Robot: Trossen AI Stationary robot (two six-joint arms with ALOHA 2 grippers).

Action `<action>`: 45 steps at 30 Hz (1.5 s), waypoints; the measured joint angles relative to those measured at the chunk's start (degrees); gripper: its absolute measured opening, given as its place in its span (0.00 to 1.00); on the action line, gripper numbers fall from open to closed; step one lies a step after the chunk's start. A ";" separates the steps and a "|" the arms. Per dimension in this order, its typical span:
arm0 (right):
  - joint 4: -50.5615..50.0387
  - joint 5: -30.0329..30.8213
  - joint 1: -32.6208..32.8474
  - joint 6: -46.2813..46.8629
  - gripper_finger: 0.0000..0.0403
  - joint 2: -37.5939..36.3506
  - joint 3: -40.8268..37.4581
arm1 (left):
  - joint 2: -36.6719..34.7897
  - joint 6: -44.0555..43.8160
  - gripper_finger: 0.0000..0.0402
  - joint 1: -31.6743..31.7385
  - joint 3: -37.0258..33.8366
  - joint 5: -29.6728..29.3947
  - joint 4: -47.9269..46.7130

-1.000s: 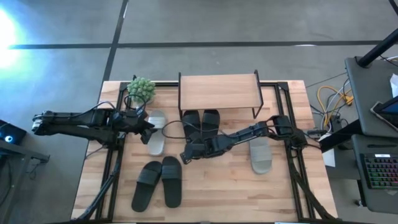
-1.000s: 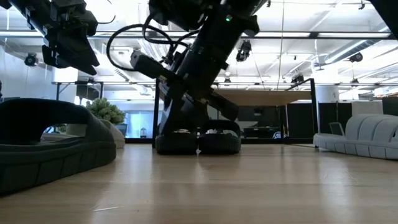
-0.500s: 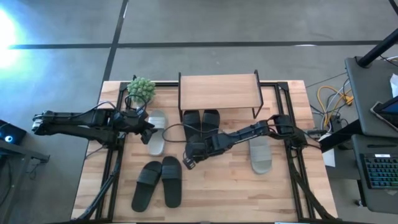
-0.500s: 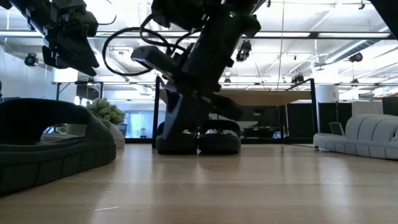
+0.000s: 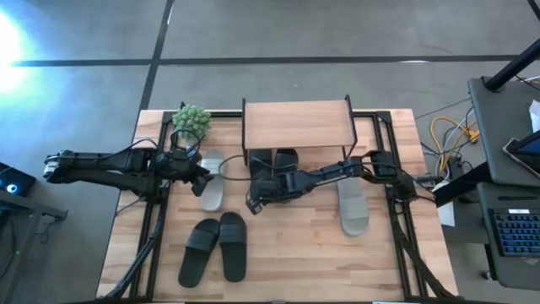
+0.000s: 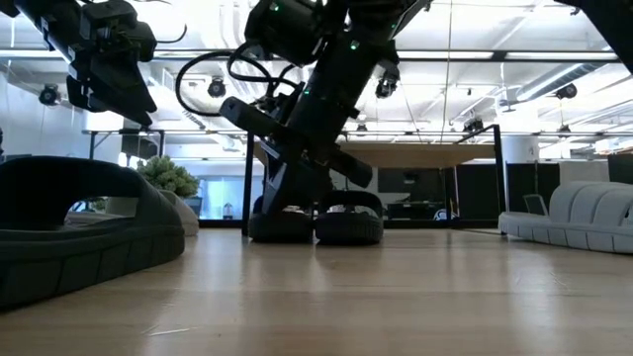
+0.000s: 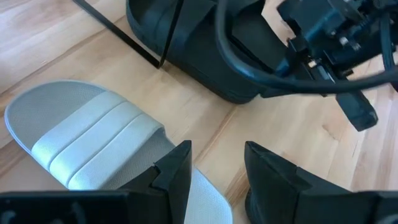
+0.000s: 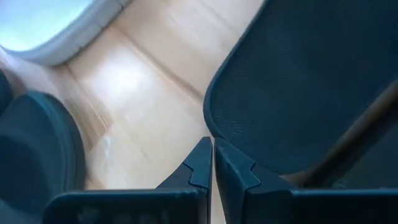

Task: Pick and place slides into the shelf
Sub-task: Adjust the black slides under the shelf

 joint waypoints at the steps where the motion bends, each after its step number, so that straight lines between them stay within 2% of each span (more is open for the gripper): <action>1: 0.66 -0.08 -0.22 -0.56 0.03 -0.01 0.00 | 0.00 0.00 0.33 0.00 -0.02 0.00 0.00; 10: 1.96 -1.40 -1.69 -2.77 0.03 -0.08 0.09 | 0.07 0.00 0.33 0.00 -0.11 0.02 -0.02; 14: 1.19 -6.97 -0.86 -3.29 0.03 -1.58 0.32 | 0.00 0.00 0.33 0.00 -0.11 0.01 -0.02; 21: -15.40 -10.02 3.70 3.77 0.03 -3.10 -0.01 | 0.00 0.09 0.33 0.00 -0.11 0.02 -0.02; 26: -16.58 -9.25 5.09 7.49 0.03 -3.11 -0.68 | 0.04 1.13 0.33 0.00 -0.11 0.02 -0.02; 32: -19.73 -3.06 3.60 11.59 0.03 -2.99 -2.86 | 0.04 1.16 0.33 -0.01 -0.11 0.02 -0.02; 39: -19.81 -0.85 0.02 6.54 0.03 -2.99 -4.00 | 0.34 1.16 0.33 0.00 -0.11 0.02 0.00; 45: -18.69 -3.21 -0.73 3.01 0.03 -3.56 -2.87 | 0.72 1.16 0.33 0.00 -0.11 0.02 -0.02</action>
